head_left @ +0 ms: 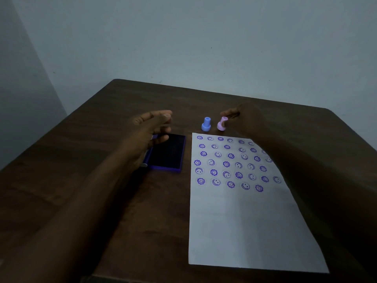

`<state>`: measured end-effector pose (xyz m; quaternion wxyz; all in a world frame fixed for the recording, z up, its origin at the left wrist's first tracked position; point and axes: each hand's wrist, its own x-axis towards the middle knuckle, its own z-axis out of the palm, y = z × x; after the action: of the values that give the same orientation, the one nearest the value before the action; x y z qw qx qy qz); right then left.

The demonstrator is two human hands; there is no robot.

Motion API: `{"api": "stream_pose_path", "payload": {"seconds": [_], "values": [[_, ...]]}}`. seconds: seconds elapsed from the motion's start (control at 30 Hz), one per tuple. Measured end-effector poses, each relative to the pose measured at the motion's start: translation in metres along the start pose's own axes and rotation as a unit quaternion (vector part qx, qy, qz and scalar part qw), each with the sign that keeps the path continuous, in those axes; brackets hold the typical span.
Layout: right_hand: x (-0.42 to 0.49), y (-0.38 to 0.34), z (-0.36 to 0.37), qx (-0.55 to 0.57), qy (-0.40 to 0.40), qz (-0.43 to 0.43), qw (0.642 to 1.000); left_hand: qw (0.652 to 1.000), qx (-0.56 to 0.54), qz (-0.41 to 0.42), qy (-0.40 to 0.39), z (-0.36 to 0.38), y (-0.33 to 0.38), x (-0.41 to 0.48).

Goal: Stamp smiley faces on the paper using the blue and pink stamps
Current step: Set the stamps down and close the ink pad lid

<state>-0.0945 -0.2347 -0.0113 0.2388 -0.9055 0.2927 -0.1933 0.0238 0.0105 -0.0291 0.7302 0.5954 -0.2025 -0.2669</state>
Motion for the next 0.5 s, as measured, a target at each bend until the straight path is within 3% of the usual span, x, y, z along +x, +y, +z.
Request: {"api": "stream_pose_path", "payload": {"seconds": [0.5], "values": [[-0.009, 0.003, 0.0, -0.015, -0.026, 0.009, 0.999, 1.0, 0.022, 0.002, 0.005, -0.001, -0.002, 0.0]]}}
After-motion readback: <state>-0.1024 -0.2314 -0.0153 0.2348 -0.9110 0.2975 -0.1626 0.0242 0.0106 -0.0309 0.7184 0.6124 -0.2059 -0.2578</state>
